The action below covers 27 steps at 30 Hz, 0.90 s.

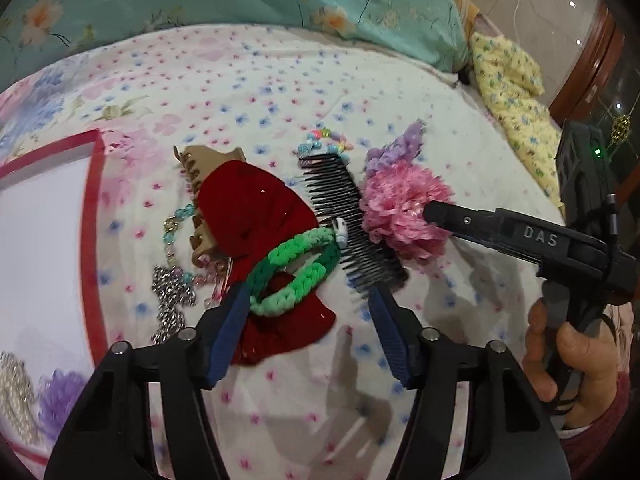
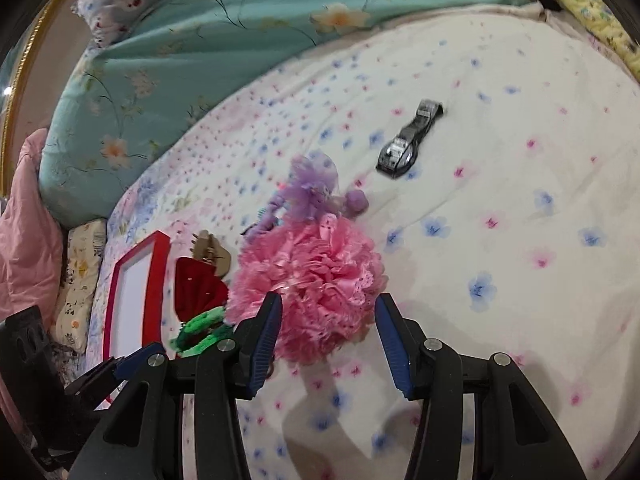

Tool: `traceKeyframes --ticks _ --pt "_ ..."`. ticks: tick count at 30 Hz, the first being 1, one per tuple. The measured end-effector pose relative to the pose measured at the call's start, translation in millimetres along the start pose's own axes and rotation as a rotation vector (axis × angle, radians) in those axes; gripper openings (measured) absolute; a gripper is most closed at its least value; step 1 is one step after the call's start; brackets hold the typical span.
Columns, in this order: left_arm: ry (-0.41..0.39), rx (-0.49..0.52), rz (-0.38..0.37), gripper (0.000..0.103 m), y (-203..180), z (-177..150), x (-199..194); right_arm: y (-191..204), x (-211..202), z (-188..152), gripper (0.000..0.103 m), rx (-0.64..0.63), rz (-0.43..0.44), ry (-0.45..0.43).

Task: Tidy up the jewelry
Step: 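Grasp the green braided band with the left tool while the right tool grasps the pink flower scrunchie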

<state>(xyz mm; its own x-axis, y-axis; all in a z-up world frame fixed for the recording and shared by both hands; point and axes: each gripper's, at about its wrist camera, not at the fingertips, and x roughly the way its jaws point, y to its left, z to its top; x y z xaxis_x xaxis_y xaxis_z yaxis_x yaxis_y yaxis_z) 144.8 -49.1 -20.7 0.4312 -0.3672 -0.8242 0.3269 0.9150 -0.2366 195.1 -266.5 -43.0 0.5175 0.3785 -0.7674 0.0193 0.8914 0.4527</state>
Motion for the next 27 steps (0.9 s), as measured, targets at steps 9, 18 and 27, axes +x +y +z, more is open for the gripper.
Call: traceKeyframes --ticks 9,18,27 --pt "0.033 0.082 0.042 0.014 -6.9 1.4 16.4 8.9 -10.0 -2.7 0.006 -0.042 -0.007 -0.047" --pt "-0.001 0.039 -0.017 0.000 -4.7 -12.0 -13.7 13.0 -57.7 -6.8 0.005 -0.051 0.045 -0.133" --pt "0.073 0.132 0.066 0.018 -22.1 1.0 15.9 18.7 -73.4 -17.7 0.005 -0.054 0.099 -0.117"
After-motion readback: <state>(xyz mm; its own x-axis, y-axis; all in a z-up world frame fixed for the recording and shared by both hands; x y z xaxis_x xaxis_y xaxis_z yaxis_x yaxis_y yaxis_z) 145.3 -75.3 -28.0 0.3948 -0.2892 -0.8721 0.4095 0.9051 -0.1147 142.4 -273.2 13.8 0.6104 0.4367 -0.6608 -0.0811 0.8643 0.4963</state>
